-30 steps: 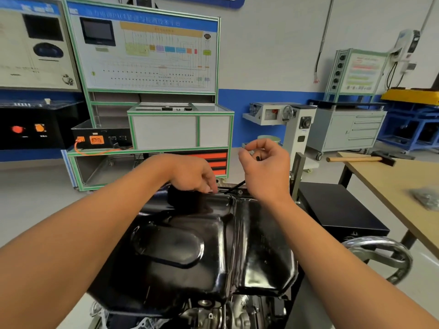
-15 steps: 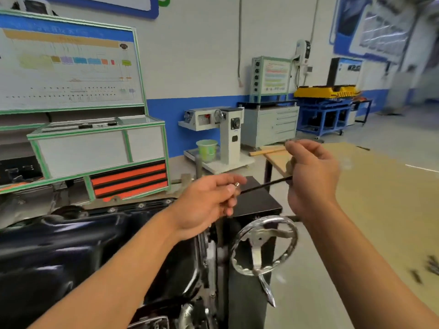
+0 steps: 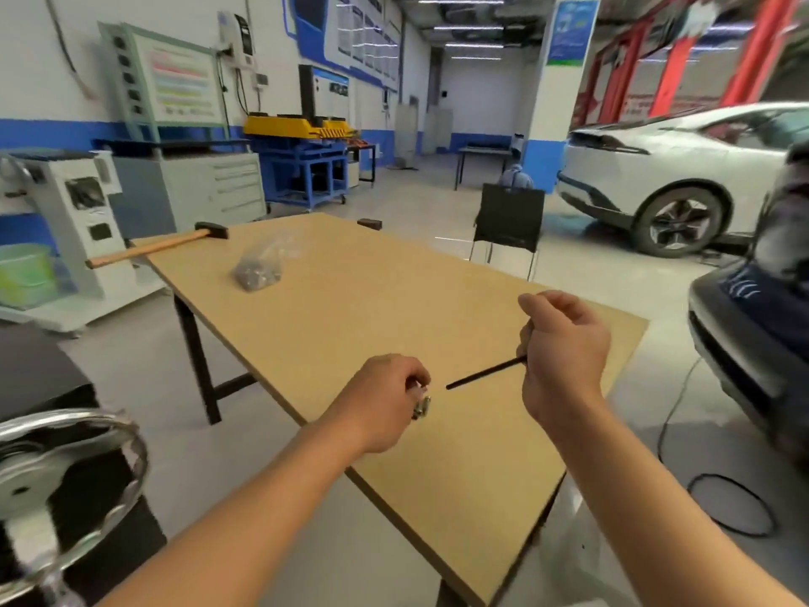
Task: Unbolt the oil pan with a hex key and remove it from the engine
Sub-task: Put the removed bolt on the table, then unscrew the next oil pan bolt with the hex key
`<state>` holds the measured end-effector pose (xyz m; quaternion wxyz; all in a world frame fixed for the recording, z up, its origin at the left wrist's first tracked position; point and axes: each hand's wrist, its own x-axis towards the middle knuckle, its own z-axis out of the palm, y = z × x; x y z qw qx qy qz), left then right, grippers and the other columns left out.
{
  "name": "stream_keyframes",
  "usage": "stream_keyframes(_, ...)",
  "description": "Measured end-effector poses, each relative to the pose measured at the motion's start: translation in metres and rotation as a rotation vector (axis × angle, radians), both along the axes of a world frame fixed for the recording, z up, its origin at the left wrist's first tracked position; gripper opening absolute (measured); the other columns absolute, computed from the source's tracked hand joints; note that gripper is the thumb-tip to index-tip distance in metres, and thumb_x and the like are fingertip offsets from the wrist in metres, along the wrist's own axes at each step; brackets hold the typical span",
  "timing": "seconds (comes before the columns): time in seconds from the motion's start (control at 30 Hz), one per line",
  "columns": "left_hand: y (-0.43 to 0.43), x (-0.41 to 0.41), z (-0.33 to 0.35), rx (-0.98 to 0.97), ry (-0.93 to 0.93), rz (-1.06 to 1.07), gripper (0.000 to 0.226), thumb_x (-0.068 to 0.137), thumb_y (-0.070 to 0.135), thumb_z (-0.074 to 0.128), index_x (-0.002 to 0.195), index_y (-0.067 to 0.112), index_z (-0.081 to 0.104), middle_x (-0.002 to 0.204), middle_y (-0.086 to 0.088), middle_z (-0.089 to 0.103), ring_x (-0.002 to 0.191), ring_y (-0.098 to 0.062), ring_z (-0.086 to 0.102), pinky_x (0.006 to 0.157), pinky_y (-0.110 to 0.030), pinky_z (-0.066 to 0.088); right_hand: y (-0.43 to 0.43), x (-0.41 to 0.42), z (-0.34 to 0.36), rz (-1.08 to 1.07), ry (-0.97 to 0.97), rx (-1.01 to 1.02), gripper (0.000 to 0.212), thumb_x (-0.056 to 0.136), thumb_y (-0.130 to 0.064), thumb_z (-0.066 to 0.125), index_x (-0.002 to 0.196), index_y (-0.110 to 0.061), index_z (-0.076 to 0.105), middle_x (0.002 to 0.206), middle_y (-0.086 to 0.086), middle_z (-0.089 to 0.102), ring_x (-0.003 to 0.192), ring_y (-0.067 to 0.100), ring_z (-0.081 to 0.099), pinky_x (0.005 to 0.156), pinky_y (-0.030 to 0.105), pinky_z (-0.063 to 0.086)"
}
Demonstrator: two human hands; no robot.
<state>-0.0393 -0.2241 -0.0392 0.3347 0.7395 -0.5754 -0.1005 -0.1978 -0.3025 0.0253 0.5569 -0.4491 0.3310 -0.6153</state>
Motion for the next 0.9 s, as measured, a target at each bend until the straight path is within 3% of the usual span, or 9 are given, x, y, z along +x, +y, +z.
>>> stream_keyframes(0.07,-0.014,-0.004,-0.008,0.067,-0.098,0.021,0.022,0.097,0.019,0.054,0.113,0.023,0.068,0.109,0.004,0.066,0.096,-0.015,0.061,0.085,-0.032,0.052,-0.015,-0.012,-0.012,-0.042,0.003,0.025,0.02,0.086,-0.005,0.069,0.076,-0.019,0.059,0.049,-0.009,0.046,0.05,0.013,0.035,0.05,0.029,0.034)
stream_keyframes(0.23,-0.022,-0.002,-0.026,0.101,-0.215,0.047,0.017,0.095,0.021,0.059,0.106,0.026,0.071,0.103,0.003,0.068,0.091,-0.015,0.062,0.082,-0.036,0.052,-0.026,-0.008,-0.037,-0.043,0.014,0.082,0.021,0.087,-0.003,0.067,0.077,-0.018,0.057,0.044,-0.011,0.043,0.041,0.01,0.032,0.04,0.021,0.029)
stream_keyframes(0.5,-0.023,0.01,-0.031,-0.01,-0.115,0.081,0.019,0.091,0.021,0.068,0.11,0.021,0.072,0.107,0.005,0.07,0.086,-0.008,0.058,0.079,-0.021,0.044,-0.025,0.017,-0.047,0.004,0.03,0.104,0.019,0.087,-0.002,0.066,0.079,-0.016,0.057,0.042,-0.012,0.042,0.036,0.007,0.029,0.037,0.016,0.027)
stream_keyframes(0.7,0.011,0.025,-0.008,-0.09,-0.114,0.088,0.013,0.094,0.02,0.063,0.102,0.024,0.073,0.094,0.014,0.067,0.067,0.003,0.052,0.063,-0.011,0.035,-0.012,0.034,-0.034,0.017,0.031,0.092,0.017,0.087,-0.003,0.067,0.079,-0.016,0.059,0.044,-0.012,0.045,0.038,0.007,0.031,0.038,0.017,0.029)
stream_keyframes(0.77,0.034,0.031,0.009,-0.095,-0.1,0.056,0.016,0.094,0.023,0.062,0.107,0.025,0.072,0.091,0.022,0.063,0.071,0.0,0.057,0.064,-0.008,0.038,0.003,0.044,-0.027,0.048,0.025,0.078,0.017,0.087,-0.003,0.067,0.079,-0.016,0.059,0.045,-0.011,0.045,0.04,0.008,0.032,0.039,0.019,0.028)
stream_keyframes(0.9,0.089,0.044,0.061,-0.006,-0.108,-0.103,0.03,0.097,0.033,0.058,0.127,0.032,0.062,0.112,0.026,0.062,0.096,0.007,0.056,0.071,-0.006,0.041,0.052,0.073,0.002,0.178,0.023,-0.04,0.012,0.089,-0.006,0.067,0.085,-0.015,0.06,0.045,-0.013,0.048,0.04,0.005,0.036,0.039,0.02,0.033)
